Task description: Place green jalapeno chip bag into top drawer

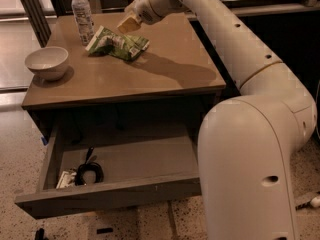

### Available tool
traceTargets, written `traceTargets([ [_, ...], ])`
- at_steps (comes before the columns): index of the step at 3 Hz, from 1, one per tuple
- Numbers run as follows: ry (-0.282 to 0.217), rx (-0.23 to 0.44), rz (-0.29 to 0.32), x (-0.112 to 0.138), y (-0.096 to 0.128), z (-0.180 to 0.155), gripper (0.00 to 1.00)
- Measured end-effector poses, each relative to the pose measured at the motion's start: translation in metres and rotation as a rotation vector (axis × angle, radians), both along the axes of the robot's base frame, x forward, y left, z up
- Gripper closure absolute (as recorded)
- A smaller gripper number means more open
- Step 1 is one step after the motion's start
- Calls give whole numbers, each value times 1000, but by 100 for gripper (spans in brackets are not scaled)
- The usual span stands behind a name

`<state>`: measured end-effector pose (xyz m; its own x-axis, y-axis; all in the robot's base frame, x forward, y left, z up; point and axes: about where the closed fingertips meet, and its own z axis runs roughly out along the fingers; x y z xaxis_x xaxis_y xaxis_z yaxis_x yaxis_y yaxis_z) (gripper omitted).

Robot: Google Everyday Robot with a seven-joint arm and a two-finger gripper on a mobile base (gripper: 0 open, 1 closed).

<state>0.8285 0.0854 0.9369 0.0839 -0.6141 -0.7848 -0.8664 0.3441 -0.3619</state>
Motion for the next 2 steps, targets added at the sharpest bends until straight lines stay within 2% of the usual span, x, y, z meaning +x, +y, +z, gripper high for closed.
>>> traceTargets([
  [2,116,-54,16,-5,7,-41,37],
])
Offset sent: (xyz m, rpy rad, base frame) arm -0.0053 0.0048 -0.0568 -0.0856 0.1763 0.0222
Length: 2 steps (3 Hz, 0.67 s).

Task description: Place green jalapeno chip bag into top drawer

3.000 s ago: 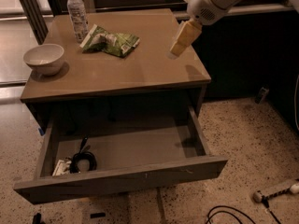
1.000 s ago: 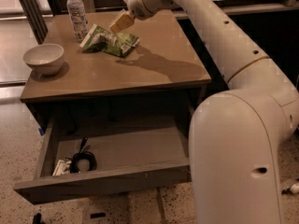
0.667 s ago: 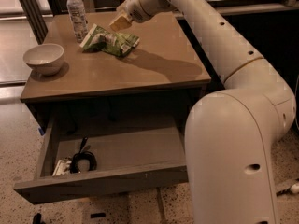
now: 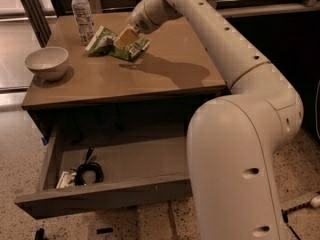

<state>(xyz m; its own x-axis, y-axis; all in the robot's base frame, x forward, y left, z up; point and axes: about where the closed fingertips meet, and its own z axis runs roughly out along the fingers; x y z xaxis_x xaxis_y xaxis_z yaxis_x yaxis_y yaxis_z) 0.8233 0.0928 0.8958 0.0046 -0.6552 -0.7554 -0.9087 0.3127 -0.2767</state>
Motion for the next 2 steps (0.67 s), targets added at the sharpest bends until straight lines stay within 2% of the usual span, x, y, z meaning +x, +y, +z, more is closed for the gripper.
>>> traceTargets([
  [2,65,-11,31,5,18,-30,37],
])
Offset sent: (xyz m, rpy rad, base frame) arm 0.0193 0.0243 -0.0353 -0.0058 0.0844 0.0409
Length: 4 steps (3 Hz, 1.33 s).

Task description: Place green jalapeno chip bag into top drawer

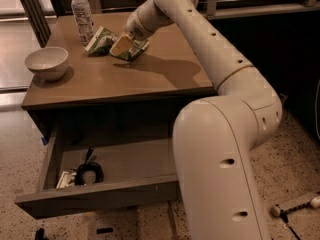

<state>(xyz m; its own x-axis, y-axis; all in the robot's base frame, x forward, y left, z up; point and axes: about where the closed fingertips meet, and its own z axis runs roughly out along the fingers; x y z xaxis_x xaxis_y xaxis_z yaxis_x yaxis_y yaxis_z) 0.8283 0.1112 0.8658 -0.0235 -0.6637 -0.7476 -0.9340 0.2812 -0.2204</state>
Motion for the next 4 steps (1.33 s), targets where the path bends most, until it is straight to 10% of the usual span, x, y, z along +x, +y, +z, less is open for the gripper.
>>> traceTargets([
  [3,2,1,1,1,1,-1,98],
  [4,2,1,1,1,1,-1,100],
])
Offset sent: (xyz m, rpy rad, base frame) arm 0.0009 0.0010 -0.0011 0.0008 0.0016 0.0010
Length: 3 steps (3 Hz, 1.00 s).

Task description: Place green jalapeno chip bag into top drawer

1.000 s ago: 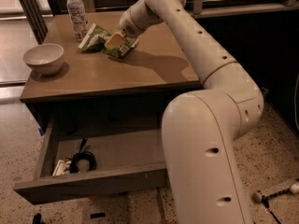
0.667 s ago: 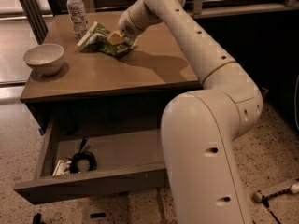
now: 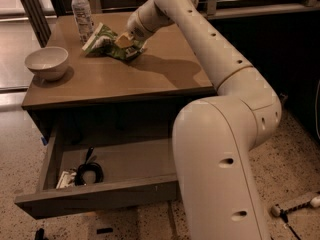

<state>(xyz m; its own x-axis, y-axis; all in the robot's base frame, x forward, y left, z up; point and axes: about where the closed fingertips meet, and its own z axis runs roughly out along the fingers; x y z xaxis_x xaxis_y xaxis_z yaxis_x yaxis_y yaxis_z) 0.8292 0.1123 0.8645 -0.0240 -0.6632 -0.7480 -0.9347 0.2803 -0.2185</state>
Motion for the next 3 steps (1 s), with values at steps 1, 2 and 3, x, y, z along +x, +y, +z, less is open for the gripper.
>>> traceTargets([
  [1,19,53,33,-15,-20,4,100],
  [2,34,111,76,-53,-48,23,100],
  [3,47,173,93,-113,-65,58,100],
])
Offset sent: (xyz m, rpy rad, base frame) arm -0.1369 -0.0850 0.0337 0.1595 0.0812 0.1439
